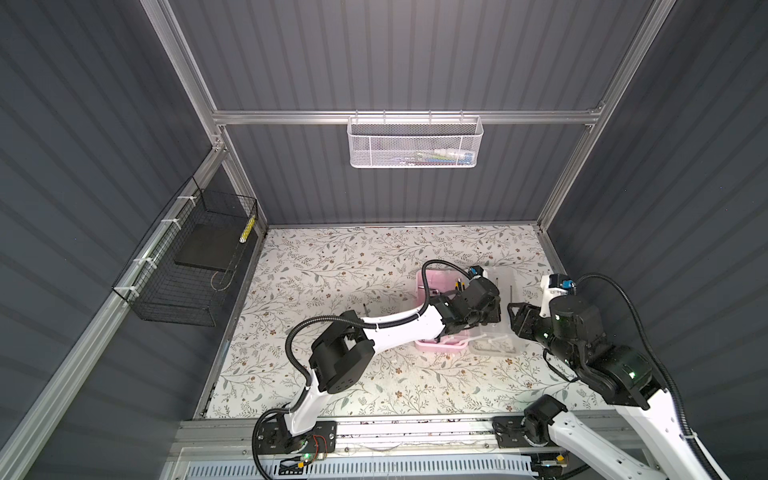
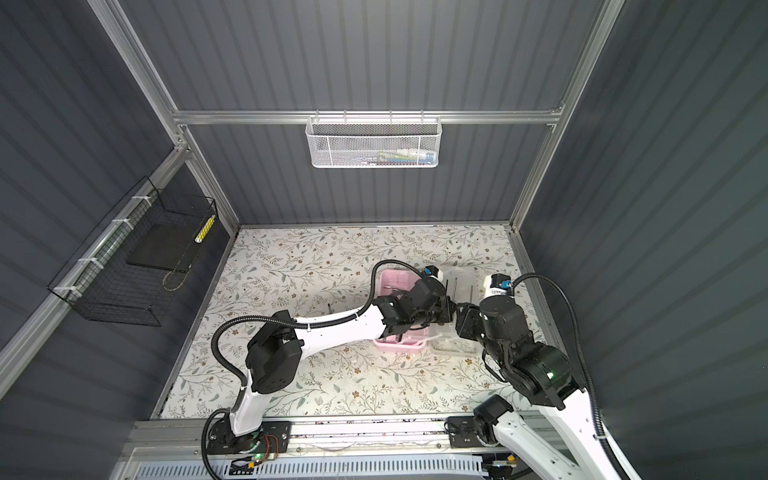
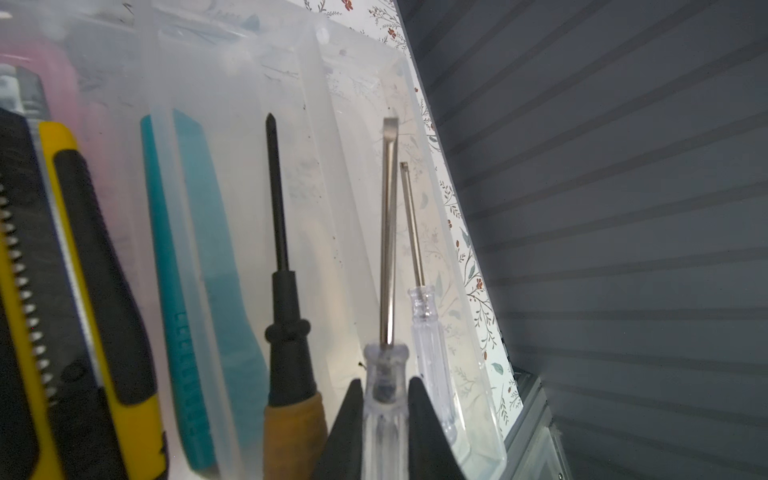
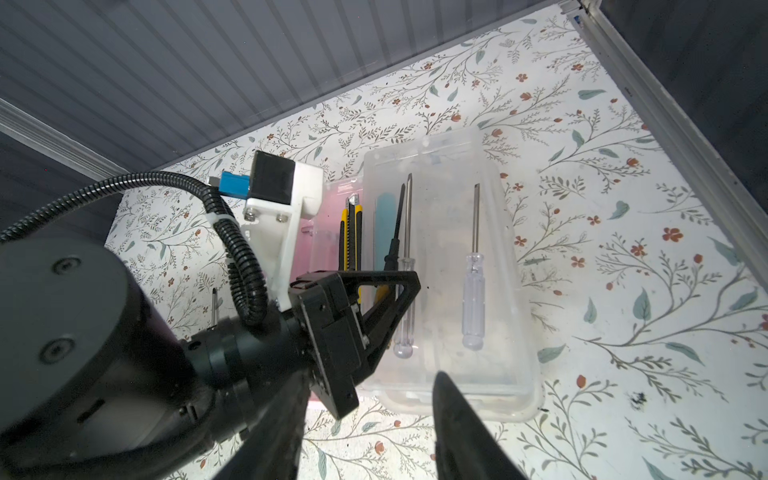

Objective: Pack the tool kit
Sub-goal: 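Open the left gripper and draw it back from the clear lid, then reach the right gripper across to the black-and-yellow screwdriver on the table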

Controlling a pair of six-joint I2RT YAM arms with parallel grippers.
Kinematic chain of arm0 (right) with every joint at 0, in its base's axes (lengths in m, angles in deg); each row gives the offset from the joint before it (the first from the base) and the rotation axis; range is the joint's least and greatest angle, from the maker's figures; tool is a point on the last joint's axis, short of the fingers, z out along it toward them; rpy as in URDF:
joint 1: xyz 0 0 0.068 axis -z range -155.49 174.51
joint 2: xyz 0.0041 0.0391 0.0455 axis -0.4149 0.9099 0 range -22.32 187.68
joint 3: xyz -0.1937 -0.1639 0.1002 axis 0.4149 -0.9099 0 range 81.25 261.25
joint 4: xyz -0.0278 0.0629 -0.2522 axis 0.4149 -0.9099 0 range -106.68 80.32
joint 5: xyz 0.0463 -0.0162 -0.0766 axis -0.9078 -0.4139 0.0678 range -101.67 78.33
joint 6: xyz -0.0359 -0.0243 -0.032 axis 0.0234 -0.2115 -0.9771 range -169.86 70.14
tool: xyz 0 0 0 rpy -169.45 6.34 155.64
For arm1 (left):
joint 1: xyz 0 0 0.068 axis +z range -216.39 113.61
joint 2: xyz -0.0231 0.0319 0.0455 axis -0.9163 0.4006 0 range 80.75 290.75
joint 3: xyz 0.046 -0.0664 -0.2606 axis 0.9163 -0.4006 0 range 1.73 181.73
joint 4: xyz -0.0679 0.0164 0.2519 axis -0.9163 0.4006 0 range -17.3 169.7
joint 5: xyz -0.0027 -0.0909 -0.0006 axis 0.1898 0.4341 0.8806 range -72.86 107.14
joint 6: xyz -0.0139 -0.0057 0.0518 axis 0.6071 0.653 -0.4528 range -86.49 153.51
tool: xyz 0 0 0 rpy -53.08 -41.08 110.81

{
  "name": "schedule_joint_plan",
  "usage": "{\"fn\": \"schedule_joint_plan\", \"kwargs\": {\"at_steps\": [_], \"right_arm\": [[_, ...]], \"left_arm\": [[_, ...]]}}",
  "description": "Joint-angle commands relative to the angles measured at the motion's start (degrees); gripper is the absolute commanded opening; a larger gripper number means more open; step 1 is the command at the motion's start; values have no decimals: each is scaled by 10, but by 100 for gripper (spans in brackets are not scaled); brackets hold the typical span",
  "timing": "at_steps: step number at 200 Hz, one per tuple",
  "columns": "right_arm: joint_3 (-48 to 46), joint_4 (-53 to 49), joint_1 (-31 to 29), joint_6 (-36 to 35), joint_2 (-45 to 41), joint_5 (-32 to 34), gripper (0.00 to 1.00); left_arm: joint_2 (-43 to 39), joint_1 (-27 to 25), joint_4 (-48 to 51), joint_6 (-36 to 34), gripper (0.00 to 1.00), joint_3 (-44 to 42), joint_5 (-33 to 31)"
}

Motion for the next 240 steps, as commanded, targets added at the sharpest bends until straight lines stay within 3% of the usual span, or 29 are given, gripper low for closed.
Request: {"fn": "schedule_joint_plan", "kwargs": {"at_steps": [1, 31, 75, 93, 116, 169, 205, 240], "right_arm": [[-10, -11, 3, -5, -7, 2, 51], [-10, -11, 3, -6, -6, 5, 53], [-6, -8, 3, -10, -6, 6, 54], [-2, -6, 3, -14, 7, -6, 53], [2, 7, 3, -18, 32, -36, 52], [24, 57, -16, -17, 100, -91, 54], [44, 90, -103, -3, 189, -56, 58], [83, 127, -171, 7, 297, -47, 55]], "left_arm": [[6, -2, 12, 6, 20, 18, -5], [9, -2, 9, 7, 33, 17, -1], [1, -2, 8, -3, 34, 15, -6], [-17, -1, 17, -37, 33, 18, -21], [-67, 0, 37, -106, 40, 3, -51], [-263, 38, 65, -165, 66, -203, -106], [-425, 109, 95, -131, 70, -377, -107], [-562, 176, 123, -95, 73, -511, -98]]}}
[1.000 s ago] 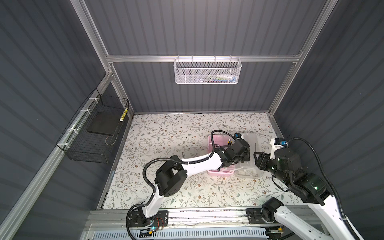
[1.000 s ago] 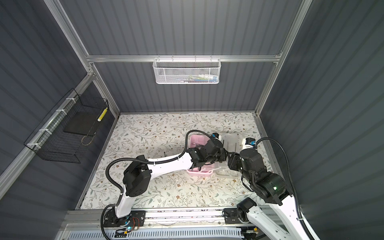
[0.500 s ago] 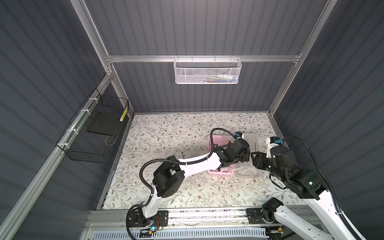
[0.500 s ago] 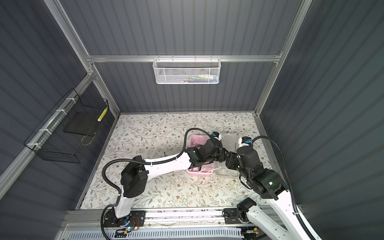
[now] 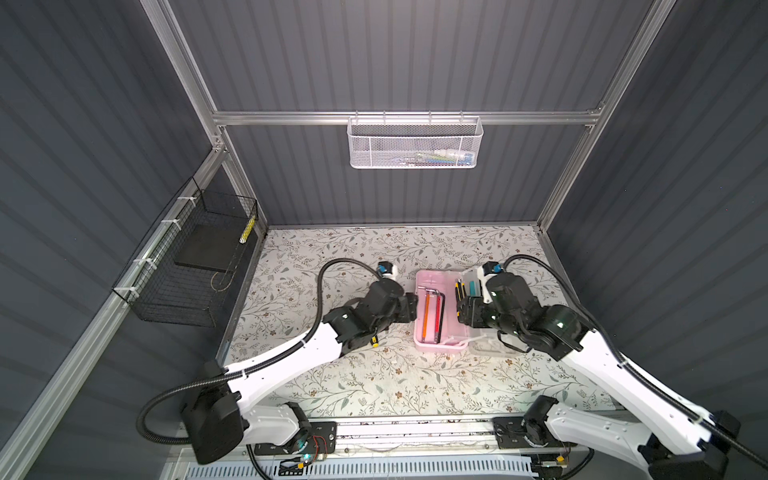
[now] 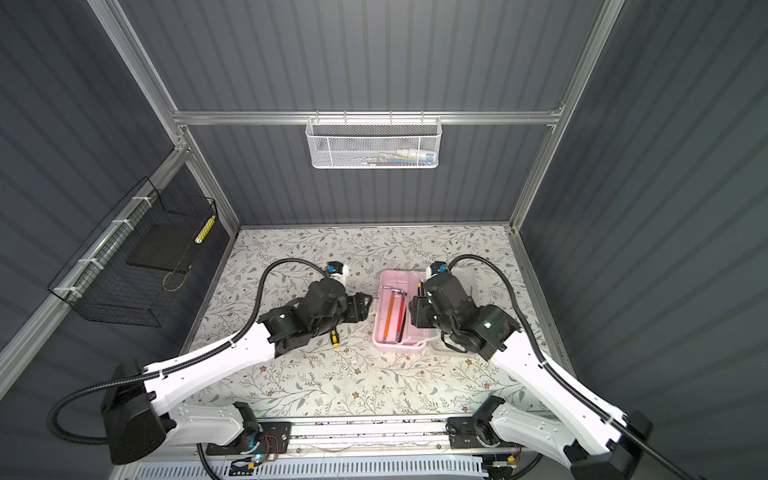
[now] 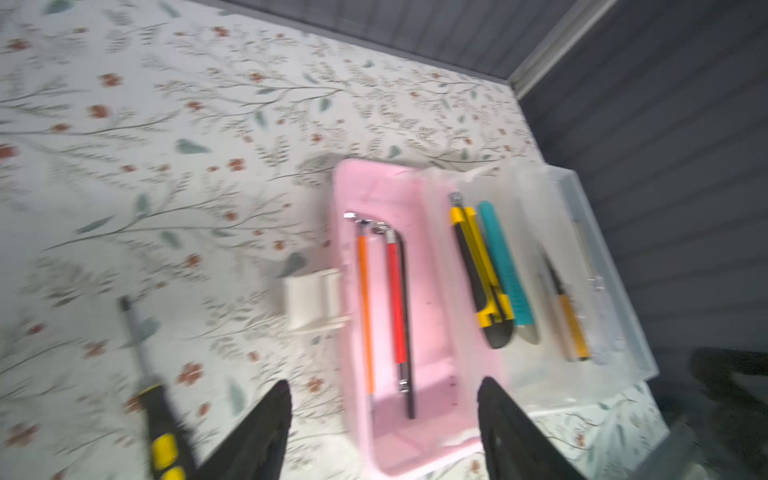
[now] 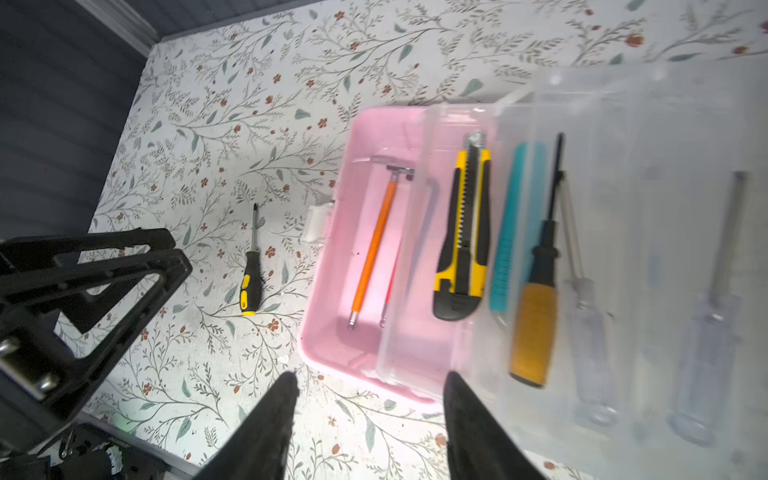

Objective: Pack the tool kit
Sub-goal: 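Reach the right gripper across to the black-and-yellow screwdriver on the table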

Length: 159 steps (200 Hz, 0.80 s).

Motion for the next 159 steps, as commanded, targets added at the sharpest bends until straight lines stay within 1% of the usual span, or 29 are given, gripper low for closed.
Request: {"fn": "schedule_joint_plan", "kwargs": {"at_steps": [1, 20, 41, 62, 90, 101, 123, 159], "right_arm": [[36, 33, -39, 12, 60, 17, 54], [67, 41, -72, 13, 126, 19, 53], [97, 57, -98, 11, 196, 10, 53], [128, 63, -115, 1, 261, 4, 54], [165, 65, -131, -13, 335, -9, 56], [181, 62, -134, -16, 365, -18, 57], [208, 64, -141, -23, 415, -34, 57], [246, 69, -156, -24, 482, -60, 55]], "left_arm": [[-73, 34, 42, 30, 73, -67, 6], [-139, 86, 27, 53, 73, -142, 42], [-183, 142, 26, 59, 73, -196, 84], [-195, 192, 27, 50, 74, -224, 116], [-202, 283, 9, 45, 74, -252, 199], [-205, 312, 3, 42, 74, -261, 221], [-195, 351, -9, 40, 74, -273, 254], [-176, 384, -51, 50, 73, -292, 297]]}}
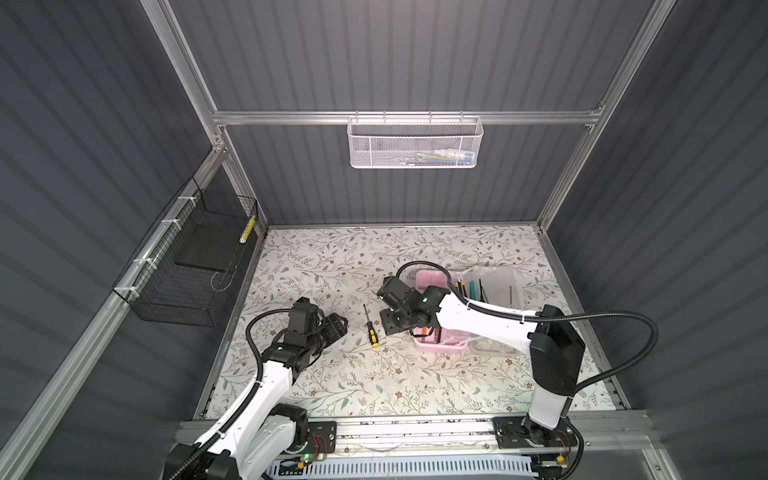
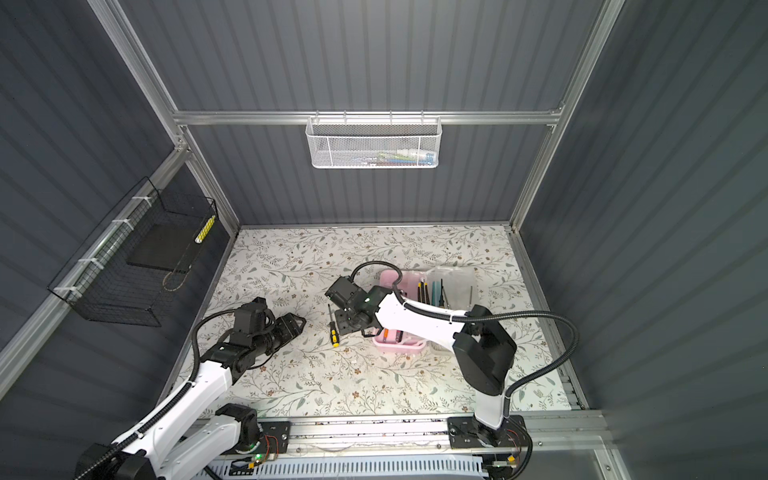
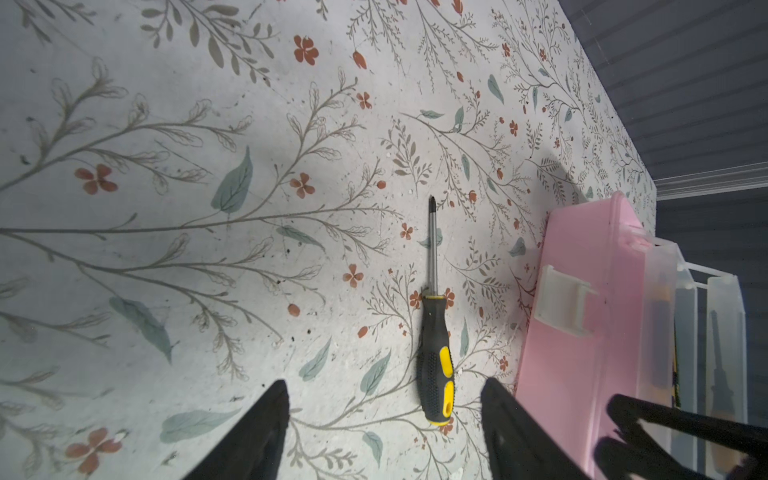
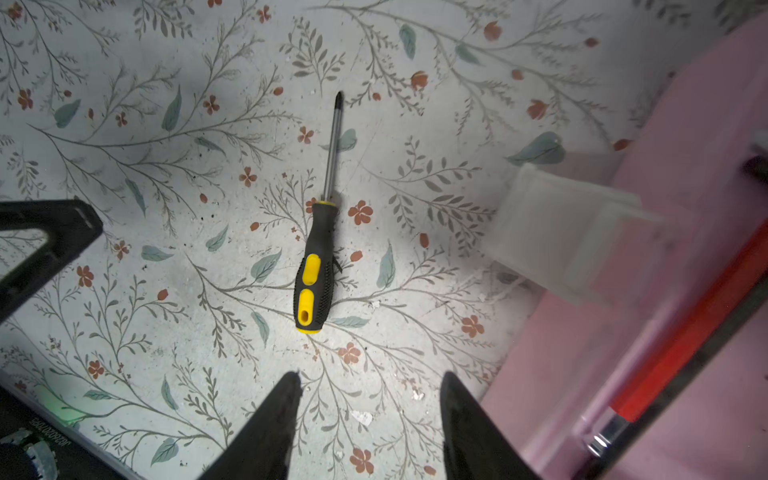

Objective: Pack the tool kit
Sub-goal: 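Reach the right gripper across to the black-and-yellow screwdriver on the table, then close the right gripper on the black-and-yellow screwdriver handle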

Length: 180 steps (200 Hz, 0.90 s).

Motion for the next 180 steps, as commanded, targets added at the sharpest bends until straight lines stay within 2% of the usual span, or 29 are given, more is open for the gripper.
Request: {"fn": "schedule_joint_plan", "kwargs": {"at_steps": [1, 108, 180], "right_arm": [[30, 2, -12, -7, 32, -22, 55], [120, -20, -17, -12, 168, -43, 53], [137, -33, -18, -9, 198, -39, 49]], "left_arm": [[8, 19, -39, 6, 73, -16, 60], [-5, 29, -37, 1, 72, -22, 65], [1, 28, -39, -1, 71, -23, 68]]}}
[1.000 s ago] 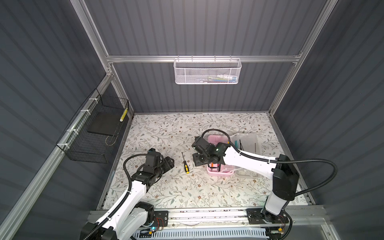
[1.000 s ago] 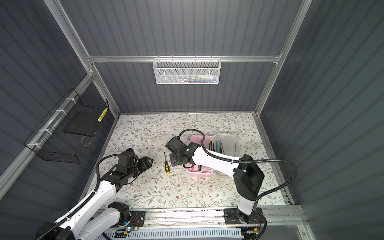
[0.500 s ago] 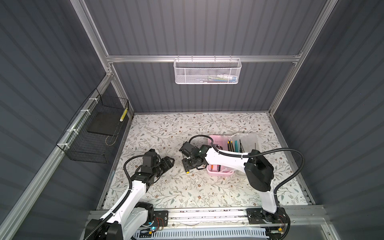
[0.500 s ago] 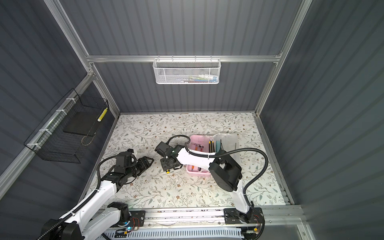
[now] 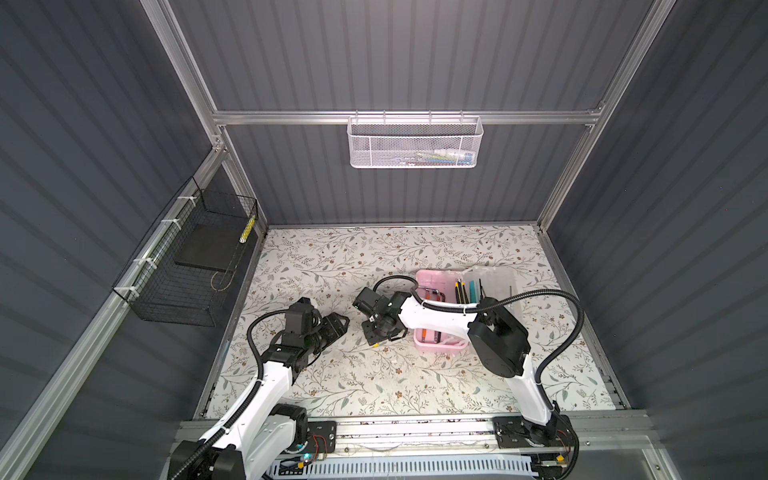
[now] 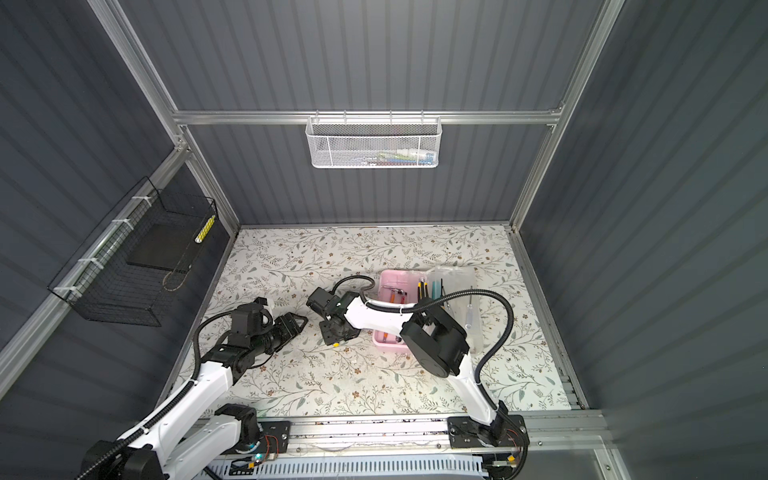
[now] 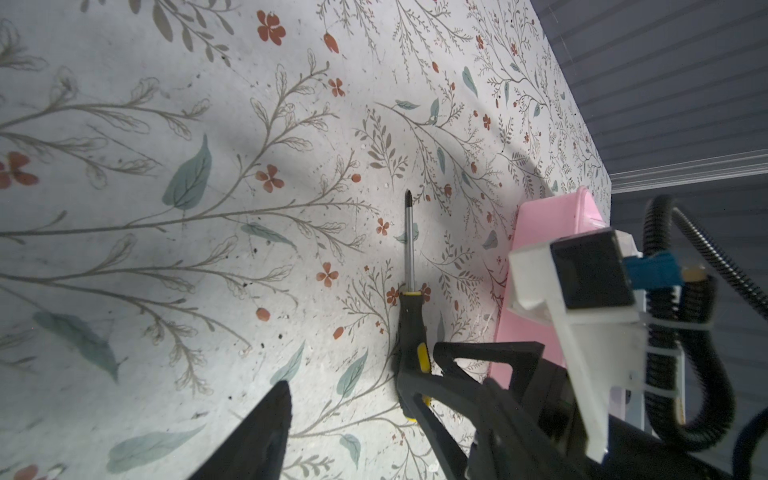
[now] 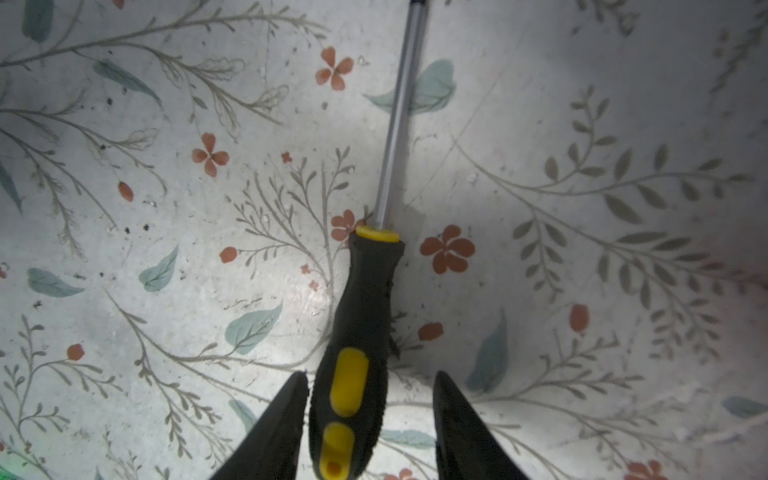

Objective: Pack the tool kit
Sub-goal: 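Close the right gripper on the black-and-yellow screwdriver handle, then lift and carry the black-and-yellow screwdriver into the clear lid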

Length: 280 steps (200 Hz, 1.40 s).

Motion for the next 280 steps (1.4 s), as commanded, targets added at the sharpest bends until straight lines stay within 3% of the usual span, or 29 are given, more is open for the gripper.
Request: {"fn": "schedule_joint_plan", "kwargs": {"at_steps": [1, 79, 189, 218, 231, 280], "right_arm": [[17, -20, -3, -4, 12, 3, 49], [17, -15, -2, -1, 26, 8, 46], [6, -11, -3, -4, 23, 9, 28], [5, -16, -3, -10, 12, 12, 13], [3, -17, -3, -15, 4, 11, 0], [-24, -35, 0, -26, -77, 47, 0]], "left_arm": [[-2, 4, 4, -5, 71, -5, 9], [0, 5, 5, -7, 70, -11, 6], [1, 4, 10, -9, 68, -7, -1], [-3, 4, 17, -11, 68, -6, -4], [-9, 5, 21, -11, 68, -4, -6], [-12, 5, 23, -12, 68, 2, -9]]}}
